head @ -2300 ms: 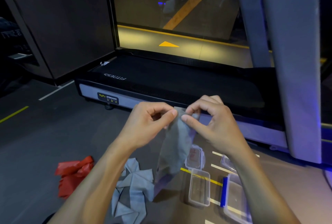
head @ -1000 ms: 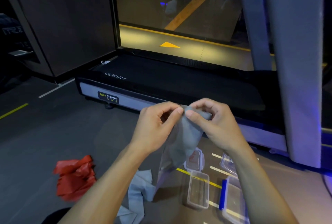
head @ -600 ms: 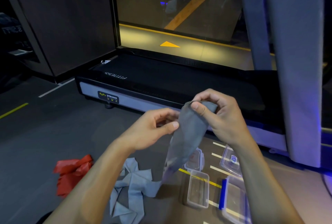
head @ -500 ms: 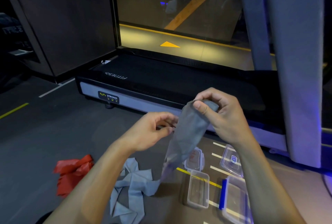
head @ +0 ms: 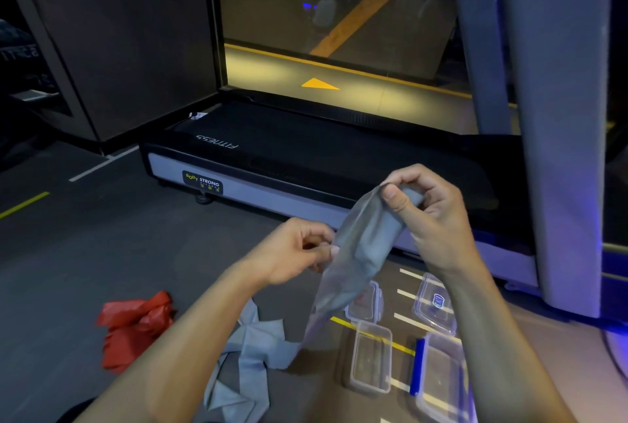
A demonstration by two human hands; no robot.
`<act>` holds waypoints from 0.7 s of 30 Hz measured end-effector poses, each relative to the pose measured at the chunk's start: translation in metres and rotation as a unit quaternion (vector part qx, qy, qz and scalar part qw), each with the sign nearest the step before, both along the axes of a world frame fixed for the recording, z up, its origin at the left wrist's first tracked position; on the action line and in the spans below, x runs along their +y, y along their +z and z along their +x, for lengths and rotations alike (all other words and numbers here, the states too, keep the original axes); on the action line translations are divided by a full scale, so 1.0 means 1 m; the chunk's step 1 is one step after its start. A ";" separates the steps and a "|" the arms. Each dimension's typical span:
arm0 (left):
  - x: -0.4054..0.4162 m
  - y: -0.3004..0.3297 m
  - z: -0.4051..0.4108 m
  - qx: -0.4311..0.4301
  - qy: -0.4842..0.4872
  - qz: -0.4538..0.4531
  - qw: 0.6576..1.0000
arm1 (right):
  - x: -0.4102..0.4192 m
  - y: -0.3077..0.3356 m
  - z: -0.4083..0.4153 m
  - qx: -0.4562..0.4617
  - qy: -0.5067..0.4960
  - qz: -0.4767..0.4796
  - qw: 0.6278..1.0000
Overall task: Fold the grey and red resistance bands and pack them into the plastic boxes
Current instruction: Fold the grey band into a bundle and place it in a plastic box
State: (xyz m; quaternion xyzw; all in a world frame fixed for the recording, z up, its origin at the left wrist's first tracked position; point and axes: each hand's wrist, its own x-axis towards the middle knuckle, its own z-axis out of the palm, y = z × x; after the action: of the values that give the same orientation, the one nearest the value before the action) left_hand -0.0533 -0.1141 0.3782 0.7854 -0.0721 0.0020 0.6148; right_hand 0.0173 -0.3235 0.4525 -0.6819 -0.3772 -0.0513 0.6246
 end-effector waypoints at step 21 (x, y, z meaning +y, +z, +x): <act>-0.026 -0.023 0.000 -0.038 0.034 0.002 0.999 | 0.000 -0.007 -0.001 -0.002 -0.070 0.023 0.997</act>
State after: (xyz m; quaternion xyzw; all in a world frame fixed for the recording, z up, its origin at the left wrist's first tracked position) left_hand -0.0532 -0.1404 0.3555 0.7881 -0.0689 0.0524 0.6094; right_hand 0.0166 -0.3234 0.4459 -0.6917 -0.3284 -0.1048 0.6346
